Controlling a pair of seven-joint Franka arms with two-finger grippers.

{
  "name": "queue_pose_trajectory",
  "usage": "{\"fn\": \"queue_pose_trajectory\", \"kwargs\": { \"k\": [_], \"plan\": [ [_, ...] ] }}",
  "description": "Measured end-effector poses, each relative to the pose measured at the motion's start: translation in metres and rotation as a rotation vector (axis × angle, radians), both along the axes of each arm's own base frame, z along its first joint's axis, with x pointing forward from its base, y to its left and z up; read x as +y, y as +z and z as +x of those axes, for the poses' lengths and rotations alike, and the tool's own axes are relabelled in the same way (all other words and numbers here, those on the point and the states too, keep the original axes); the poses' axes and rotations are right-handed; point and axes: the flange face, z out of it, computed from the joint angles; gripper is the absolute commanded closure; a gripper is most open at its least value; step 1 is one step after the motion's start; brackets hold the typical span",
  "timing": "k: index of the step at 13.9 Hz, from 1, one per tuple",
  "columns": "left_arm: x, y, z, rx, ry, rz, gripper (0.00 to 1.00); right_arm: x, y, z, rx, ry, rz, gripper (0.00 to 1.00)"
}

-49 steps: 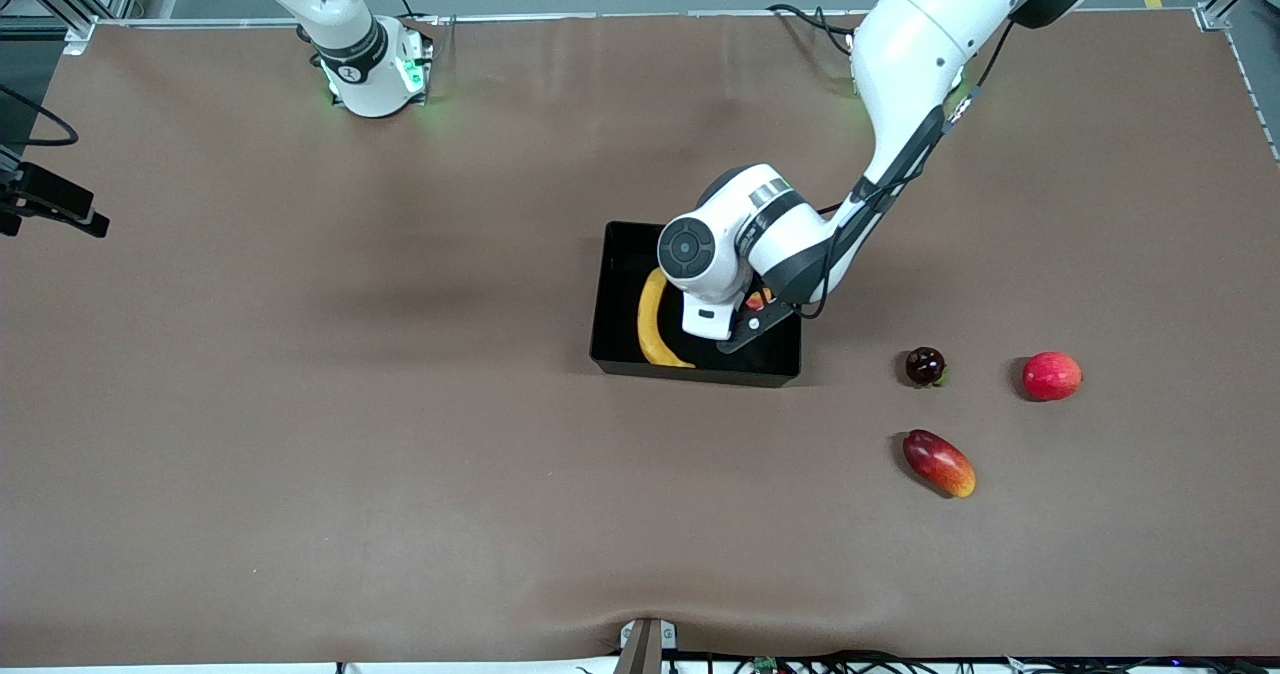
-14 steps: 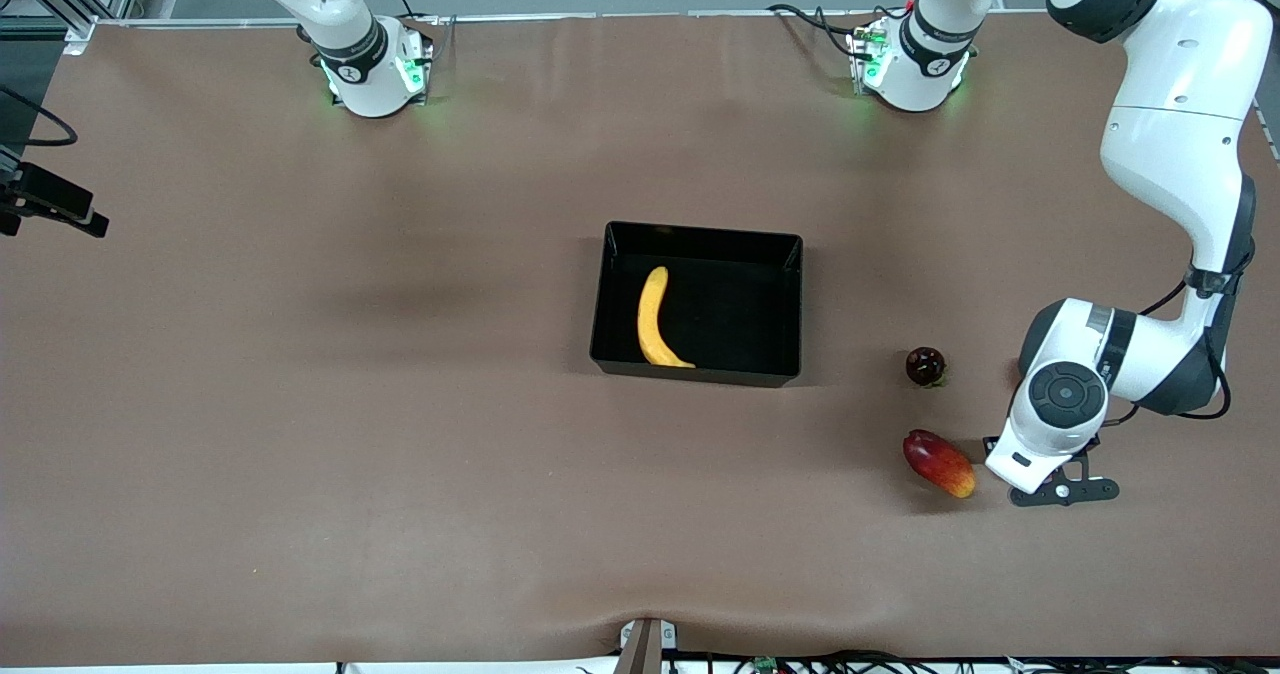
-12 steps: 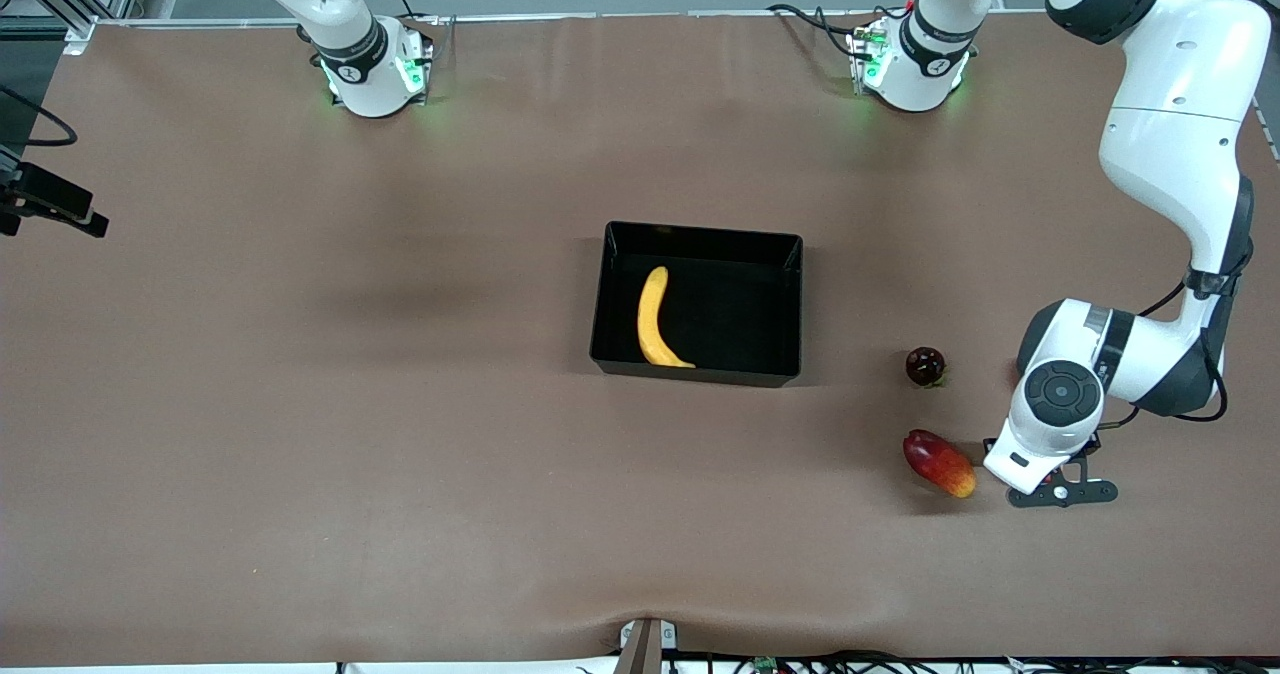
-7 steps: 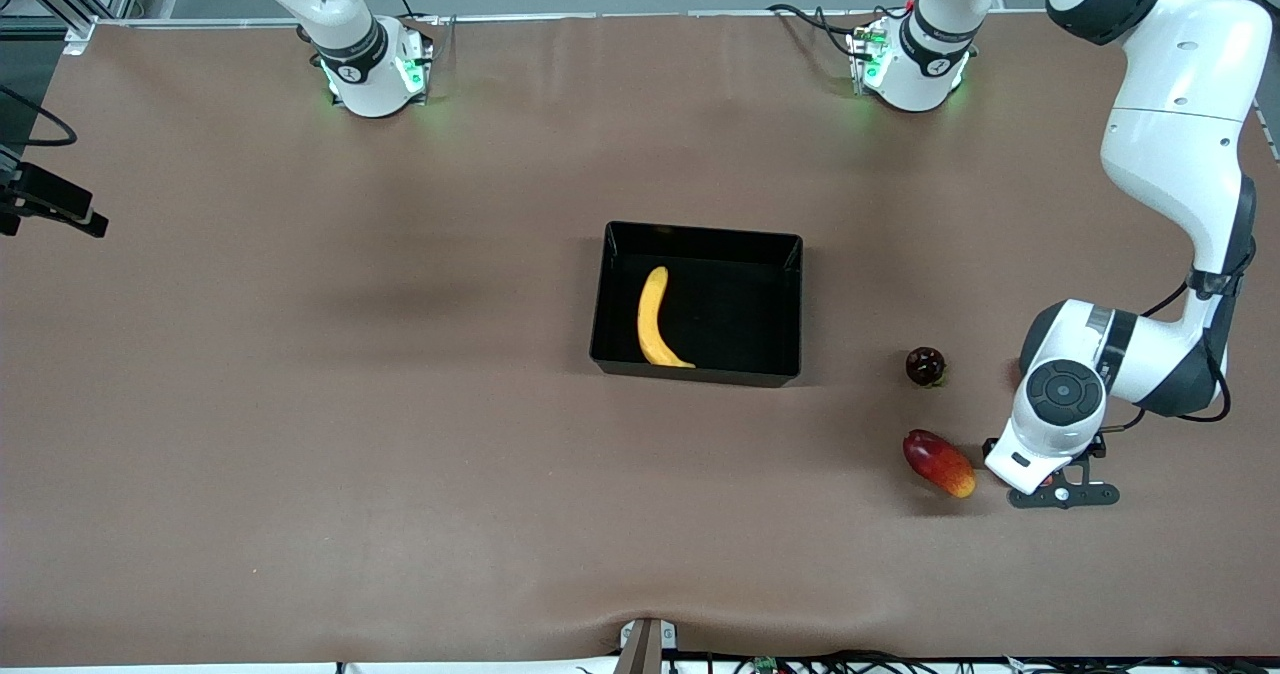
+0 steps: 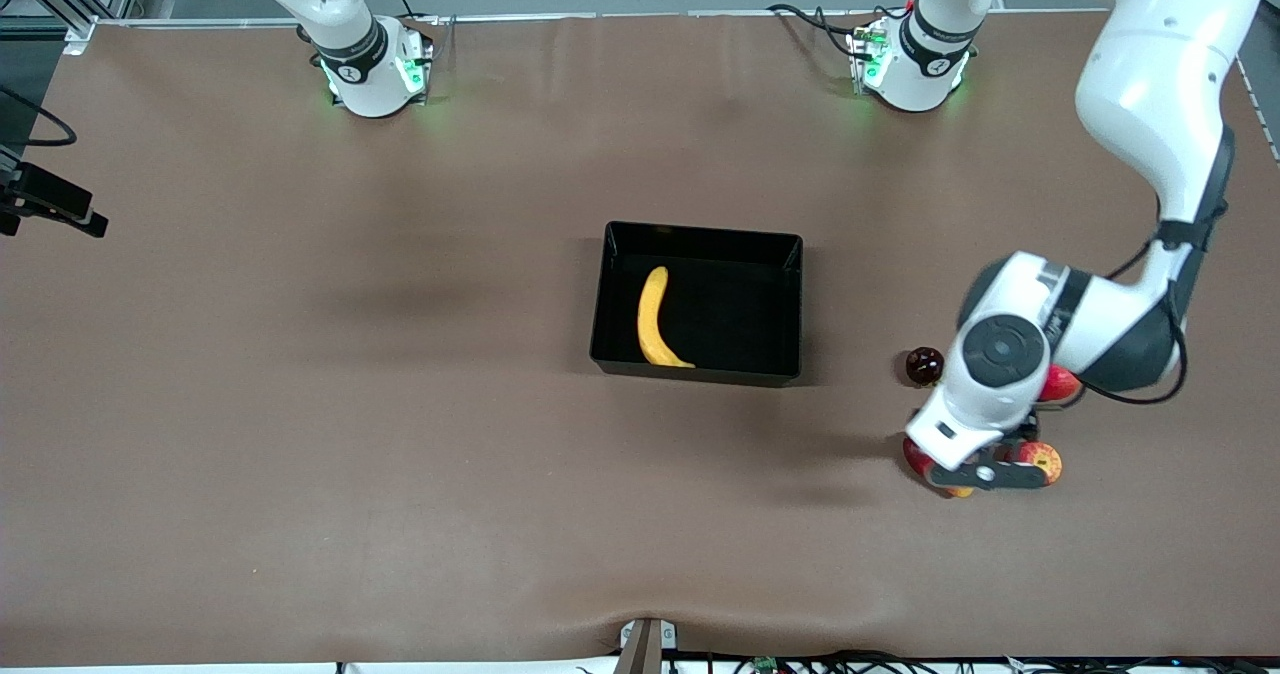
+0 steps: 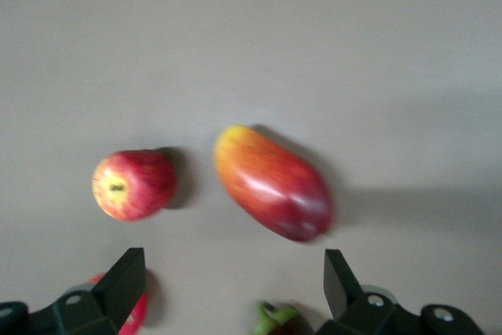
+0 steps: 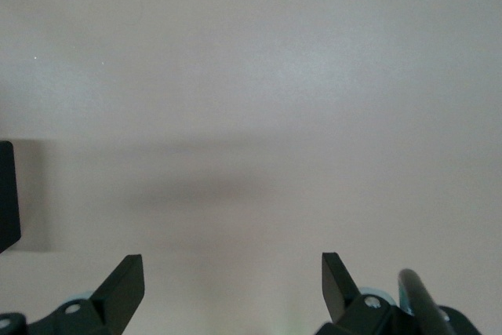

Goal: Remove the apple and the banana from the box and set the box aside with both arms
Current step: 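Open the left gripper to release the apple and move to the box, then lower the left gripper into the box and grasp the yellow banana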

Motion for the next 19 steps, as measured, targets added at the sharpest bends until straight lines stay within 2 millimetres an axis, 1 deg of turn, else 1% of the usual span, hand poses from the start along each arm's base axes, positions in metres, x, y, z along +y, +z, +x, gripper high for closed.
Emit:
{"fn": "queue_pose_trajectory", "kwargs": {
  "k": [1, 3, 4, 5, 7, 8, 9, 10, 11, 13, 15, 19],
  "plan": [
    [-0.023, 0.009, -0.008, 0.010, -0.019, -0.028, 0.00, 0.000, 0.000, 0.000, 0.000, 0.000, 0.000, 0.00],
    [-0.070, 0.015, -0.026, 0.026, -0.023, -0.091, 0.00, 0.000, 0.000, 0.000, 0.000, 0.000, 0.000, 0.00],
    [-0.100, 0.013, -0.039, 0.034, -0.014, -0.115, 0.00, 0.000, 0.000, 0.000, 0.000, 0.000, 0.000, 0.00],
    [-0.133, 0.010, -0.054, 0.036, -0.008, -0.130, 0.00, 0.000, 0.000, 0.000, 0.000, 0.000, 0.000, 0.00],
    [-0.208, 0.002, -0.091, 0.024, 0.019, -0.153, 0.00, 0.000, 0.000, 0.000, 0.000, 0.000, 0.000, 0.00],
    [-0.241, -0.002, -0.110, 0.017, 0.029, -0.169, 0.00, 0.000, 0.000, 0.000, 0.000, 0.000, 0.000, 0.00],
    [-0.268, -0.006, -0.125, 0.009, 0.034, -0.189, 0.00, 0.000, 0.000, 0.000, 0.000, 0.000, 0.000, 0.00],
    [-0.290, -0.011, -0.138, 0.001, 0.040, -0.210, 0.00, 0.000, 0.000, 0.000, 0.000, 0.000, 0.000, 0.00],
    [-0.305, -0.019, -0.148, -0.002, 0.047, -0.221, 0.00, 0.000, 0.000, 0.000, 0.000, -0.001, 0.000, 0.00],
    [-0.321, -0.036, -0.160, 0.004, 0.064, -0.220, 0.00, 0.000, 0.000, 0.000, 0.000, -0.001, 0.000, 0.00],
    [-0.327, -0.051, -0.165, 0.025, 0.074, -0.231, 0.00, 0.000, 0.000, 0.000, 0.000, 0.000, 0.000, 0.00],
    [-0.332, -0.066, -0.169, 0.077, 0.102, -0.276, 0.00, 0.000, 0.000, 0.000, 0.000, 0.000, 0.000, 0.00]
  ]
}}
